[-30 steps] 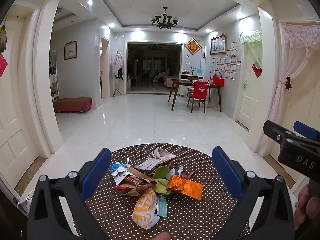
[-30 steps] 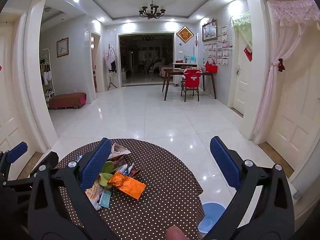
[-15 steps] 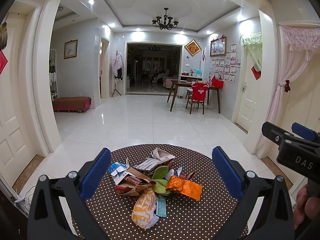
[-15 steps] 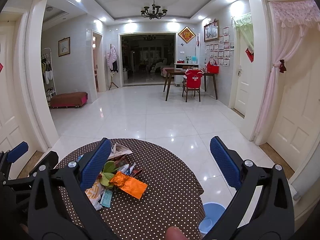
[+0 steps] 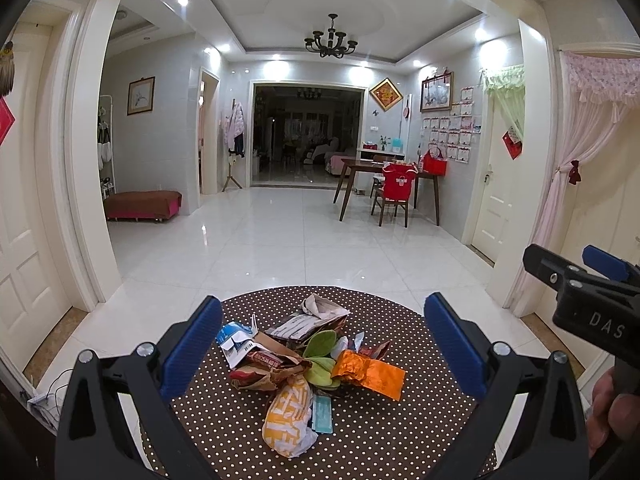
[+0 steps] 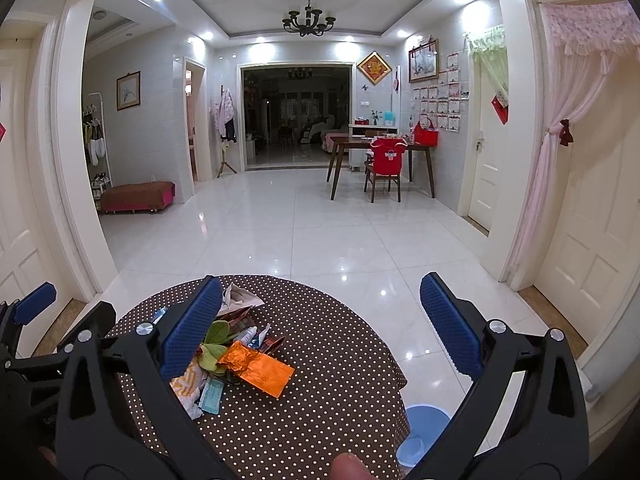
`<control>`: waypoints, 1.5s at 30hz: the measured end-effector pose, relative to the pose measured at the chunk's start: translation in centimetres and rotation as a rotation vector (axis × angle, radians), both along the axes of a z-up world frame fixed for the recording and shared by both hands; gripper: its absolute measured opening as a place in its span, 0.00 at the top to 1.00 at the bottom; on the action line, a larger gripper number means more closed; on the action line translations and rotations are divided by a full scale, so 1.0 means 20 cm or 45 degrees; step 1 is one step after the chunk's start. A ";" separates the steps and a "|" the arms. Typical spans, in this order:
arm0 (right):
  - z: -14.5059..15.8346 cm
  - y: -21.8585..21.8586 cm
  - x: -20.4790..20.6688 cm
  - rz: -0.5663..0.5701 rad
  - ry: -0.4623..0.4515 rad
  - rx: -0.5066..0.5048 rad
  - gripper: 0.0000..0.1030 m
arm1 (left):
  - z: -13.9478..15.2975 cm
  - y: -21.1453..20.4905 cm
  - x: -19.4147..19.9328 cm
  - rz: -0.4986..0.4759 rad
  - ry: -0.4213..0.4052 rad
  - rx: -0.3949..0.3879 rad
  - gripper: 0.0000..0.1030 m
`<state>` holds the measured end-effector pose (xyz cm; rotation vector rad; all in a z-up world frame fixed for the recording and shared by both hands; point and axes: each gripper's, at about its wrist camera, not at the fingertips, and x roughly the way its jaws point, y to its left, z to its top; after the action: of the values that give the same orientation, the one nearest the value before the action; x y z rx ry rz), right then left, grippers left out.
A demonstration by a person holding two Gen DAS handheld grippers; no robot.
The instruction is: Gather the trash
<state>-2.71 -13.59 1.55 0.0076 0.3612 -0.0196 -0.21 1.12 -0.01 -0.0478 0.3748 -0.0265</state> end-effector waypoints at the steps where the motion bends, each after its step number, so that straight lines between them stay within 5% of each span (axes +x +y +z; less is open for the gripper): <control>1: 0.00 0.00 0.00 0.000 0.002 -0.002 0.06 | 0.00 0.00 0.00 0.001 0.004 -0.001 0.04; 13: -0.10 0.04 0.13 0.034 0.085 -0.018 0.06 | -0.14 0.08 0.09 0.041 0.097 -0.017 0.04; 27: -0.77 0.23 0.58 0.288 0.553 -0.089 0.06 | -0.61 0.32 0.22 0.132 0.396 -0.021 0.04; 36: -1.00 0.40 0.78 0.466 0.646 -0.227 0.06 | -0.78 0.30 0.33 0.069 0.503 -0.004 0.04; 38: -1.03 0.41 0.81 0.493 0.668 -0.247 0.17 | -0.83 0.28 0.39 0.059 0.540 0.008 0.04; 40: -1.06 0.41 0.84 0.537 0.702 -0.225 0.40 | -0.88 0.26 0.45 0.045 0.558 0.024 0.04; 43: -1.06 0.38 0.83 0.572 0.707 -0.165 0.47 | -0.95 0.23 0.54 0.004 0.597 0.045 0.04; 44: -1.05 0.37 0.82 0.579 0.701 -0.150 0.48 | -0.96 0.23 0.55 -0.005 0.610 0.046 0.09; 45: -1.04 0.35 0.81 0.587 0.695 -0.132 0.48 | -0.98 0.22 0.57 -0.024 0.629 0.041 0.26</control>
<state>13.41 -6.54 -19.34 -0.1871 0.9002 0.4232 11.25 5.50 -19.66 -0.0183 0.8693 -0.0270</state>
